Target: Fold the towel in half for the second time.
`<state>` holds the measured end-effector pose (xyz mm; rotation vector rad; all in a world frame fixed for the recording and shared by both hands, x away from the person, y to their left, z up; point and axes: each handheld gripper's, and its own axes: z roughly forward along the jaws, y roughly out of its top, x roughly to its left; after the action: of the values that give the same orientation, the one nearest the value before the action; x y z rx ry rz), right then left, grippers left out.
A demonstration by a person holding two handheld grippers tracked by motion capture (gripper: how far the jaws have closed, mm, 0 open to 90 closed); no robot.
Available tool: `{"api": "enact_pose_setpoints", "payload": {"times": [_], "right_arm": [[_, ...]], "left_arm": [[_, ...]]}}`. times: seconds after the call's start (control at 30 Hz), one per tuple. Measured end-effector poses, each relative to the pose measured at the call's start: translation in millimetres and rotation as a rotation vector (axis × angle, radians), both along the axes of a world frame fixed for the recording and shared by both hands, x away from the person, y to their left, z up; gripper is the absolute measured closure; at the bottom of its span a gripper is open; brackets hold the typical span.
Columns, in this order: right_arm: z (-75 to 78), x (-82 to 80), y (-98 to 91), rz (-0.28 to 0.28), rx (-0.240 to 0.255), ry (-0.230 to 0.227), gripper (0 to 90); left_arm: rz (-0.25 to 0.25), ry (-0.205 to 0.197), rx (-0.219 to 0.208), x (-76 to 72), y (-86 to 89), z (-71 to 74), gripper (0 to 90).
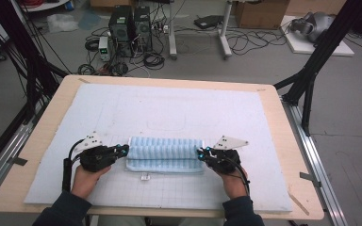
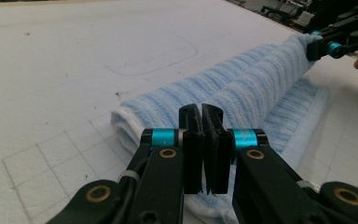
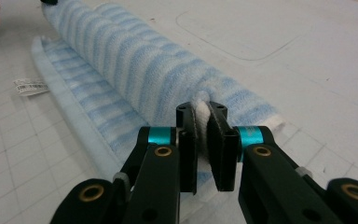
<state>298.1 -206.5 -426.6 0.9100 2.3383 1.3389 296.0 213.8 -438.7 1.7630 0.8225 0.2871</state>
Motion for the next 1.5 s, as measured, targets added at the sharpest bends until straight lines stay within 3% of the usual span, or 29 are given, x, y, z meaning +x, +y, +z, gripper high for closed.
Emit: {"api": "enact_pose_setpoints", "payload": {"times": [0.2, 0.23, 0.3, 0.43, 0.5, 0.6, 0.7, 0.93, 1.03, 1.4, 1.5], "right_arm": [[-4.4, -2.5, -1.4, 0.011, -0.026, 0.018, 78.6], [-4.2, -2.7, -2.6, 0.009, -0.022, 0.018, 76.5], [-3.0, -2.9, -5.5, 0.004, -0.011, 0.023, 70.2], [4.9, -4.7, -13.5, -0.01, 0.057, 0.016, 59.6], [12.2, -6.4, -17.9, -0.025, 0.099, -0.007, 58.5], [17.7, -7.3, -19.1, -0.032, 0.135, -0.025, 57.5], [13.6, -5.7, -10.2, -0.02, 0.095, -0.015, 56.7], [-5.7, -2.2, 16.6, 0.035, -0.085, 0.047, 52.2], [-11.9, -1.4, 18.1, 0.037, -0.13, 0.068, 51.9], [-15.2, -1.8, 13.9, 0.046, -0.159, 0.092, 52.1], [-14.4, -2.3, 11.9, 0.049, -0.152, 0.099, 52.0]], "left_arm": [[-0.013, 0.019, -0.006, -3.4, -1.0, -2.8, 85.2], [-0.016, 0.028, -0.01, -3.3, -1.2, -2.8, 83.2], [-0.012, 0.044, -0.022, -1.9, -0.8, -1.3, 69.4], [0.026, 0.02, -0.059, -1.9, 2.8, 7.6, 56.9], [0.045, -0.001, -0.075, -1.9, 5.9, 12.2, 55.6], [0.048, 0.0, -0.091, -0.1, 7.1, 13.0, 56.0], [0.027, 0.026, -0.061, 0.9, 0.7, 7.2, 59.6], [-0.034, 0.112, 0.108, 0.1, -20.1, -8.5, 71.6], [-0.042, 0.126, 0.158, -1.2, -23.1, -10.3, 73.7], [-0.05, 0.14, 0.188, -3.5, -22.1, -11.7, 75.1], [-0.05, 0.147, 0.168, -3.3, -21.0, -12.1, 74.8]]}}
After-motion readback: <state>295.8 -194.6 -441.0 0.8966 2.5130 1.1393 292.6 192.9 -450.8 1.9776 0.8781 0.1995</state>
